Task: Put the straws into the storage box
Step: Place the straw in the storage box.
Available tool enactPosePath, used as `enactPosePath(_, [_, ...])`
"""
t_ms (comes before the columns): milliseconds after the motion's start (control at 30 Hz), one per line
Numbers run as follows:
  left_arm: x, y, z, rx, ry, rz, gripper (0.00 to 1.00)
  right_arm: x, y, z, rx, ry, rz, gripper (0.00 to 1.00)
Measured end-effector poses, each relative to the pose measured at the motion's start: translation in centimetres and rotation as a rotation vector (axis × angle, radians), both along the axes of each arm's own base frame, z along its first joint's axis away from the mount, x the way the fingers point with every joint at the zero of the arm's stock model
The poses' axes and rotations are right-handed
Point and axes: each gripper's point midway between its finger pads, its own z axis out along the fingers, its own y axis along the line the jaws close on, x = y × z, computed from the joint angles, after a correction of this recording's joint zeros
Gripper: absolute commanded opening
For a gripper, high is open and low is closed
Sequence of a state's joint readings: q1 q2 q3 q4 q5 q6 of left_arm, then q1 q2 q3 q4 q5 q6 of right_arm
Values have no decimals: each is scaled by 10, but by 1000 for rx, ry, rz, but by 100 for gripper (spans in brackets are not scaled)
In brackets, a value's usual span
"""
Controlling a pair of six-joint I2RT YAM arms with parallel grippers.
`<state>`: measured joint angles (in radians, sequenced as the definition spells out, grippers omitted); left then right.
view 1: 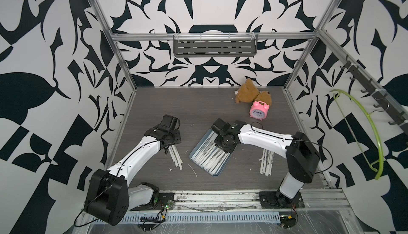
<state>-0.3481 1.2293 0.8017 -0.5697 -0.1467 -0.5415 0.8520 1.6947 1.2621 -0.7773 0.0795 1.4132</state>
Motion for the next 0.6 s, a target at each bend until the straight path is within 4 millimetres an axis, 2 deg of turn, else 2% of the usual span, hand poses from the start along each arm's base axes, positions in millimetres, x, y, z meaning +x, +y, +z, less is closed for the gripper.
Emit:
enactPosePath(67, [-3,7,-9,-33,30,41,45,13,-1,20,-40,-62,46,32])
enactPosePath(167, [-12,16,-28,-62,99,101,41,39,11,52,-59,-169,128,32])
enactPosePath(233, [-17,20,-40,-68,144,134,41,48,14,65,-68,-217,174,31])
enactPosePath(333, [-23,26,-51,-67,182,177,43,48,13,65,-89,-223,224,31])
enactPosePath(600, [-20,30,-63,-54,206,216,44,36,12,42,-98,-165,278,29])
